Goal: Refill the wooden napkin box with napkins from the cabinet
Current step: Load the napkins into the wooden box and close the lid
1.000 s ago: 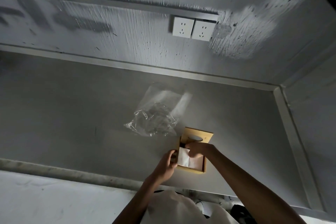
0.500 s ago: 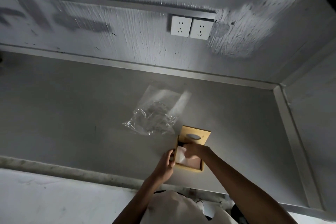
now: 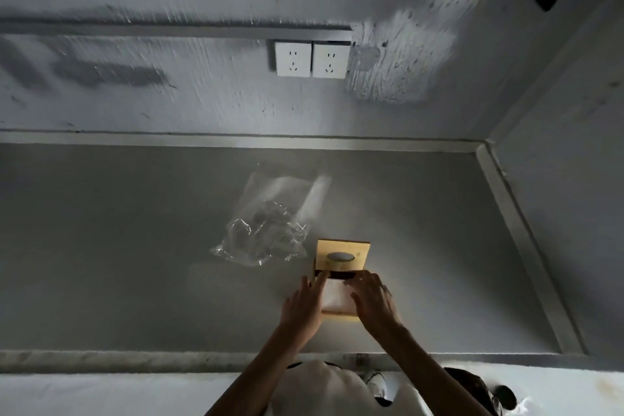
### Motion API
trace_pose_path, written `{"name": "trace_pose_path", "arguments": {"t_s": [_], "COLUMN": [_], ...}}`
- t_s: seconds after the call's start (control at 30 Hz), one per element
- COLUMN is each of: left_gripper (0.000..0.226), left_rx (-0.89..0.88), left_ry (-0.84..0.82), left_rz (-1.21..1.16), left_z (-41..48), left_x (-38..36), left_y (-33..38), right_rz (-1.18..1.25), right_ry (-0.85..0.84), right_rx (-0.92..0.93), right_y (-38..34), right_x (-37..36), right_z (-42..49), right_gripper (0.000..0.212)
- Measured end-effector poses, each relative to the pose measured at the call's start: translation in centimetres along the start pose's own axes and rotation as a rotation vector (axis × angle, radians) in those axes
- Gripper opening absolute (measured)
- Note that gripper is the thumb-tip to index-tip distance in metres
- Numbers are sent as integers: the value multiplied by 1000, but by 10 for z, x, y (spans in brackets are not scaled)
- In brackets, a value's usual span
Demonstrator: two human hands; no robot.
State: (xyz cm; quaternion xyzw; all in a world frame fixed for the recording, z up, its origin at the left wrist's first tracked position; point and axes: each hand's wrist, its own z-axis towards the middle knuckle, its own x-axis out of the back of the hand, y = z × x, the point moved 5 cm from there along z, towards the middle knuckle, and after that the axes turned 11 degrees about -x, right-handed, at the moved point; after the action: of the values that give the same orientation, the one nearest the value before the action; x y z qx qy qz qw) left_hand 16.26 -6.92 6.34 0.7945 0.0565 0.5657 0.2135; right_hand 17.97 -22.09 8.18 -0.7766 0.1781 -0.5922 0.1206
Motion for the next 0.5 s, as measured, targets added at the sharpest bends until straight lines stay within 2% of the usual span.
{"name": "trace_pose_path", "arguments": {"t_s": [0.13,0.33,0.5], "left_gripper": [46,34,55], "left_rx": [-44,-42,2], "left_ry": [-110,-115,-135], "left_rz": [104,104,119], "left_z": [6,15,18], "left_x": [-4,-2,-3], "left_y": [0,1,-9], "right_rz": [49,-59,-65], "right_ry": [110,44,23], "right_rx": [-67,-167,-172], "right_y": [6,15,13], "right_x": [-4,-10,-12], "right_z": [-7,-8,-7], "right_gripper": [31,51,63]}}
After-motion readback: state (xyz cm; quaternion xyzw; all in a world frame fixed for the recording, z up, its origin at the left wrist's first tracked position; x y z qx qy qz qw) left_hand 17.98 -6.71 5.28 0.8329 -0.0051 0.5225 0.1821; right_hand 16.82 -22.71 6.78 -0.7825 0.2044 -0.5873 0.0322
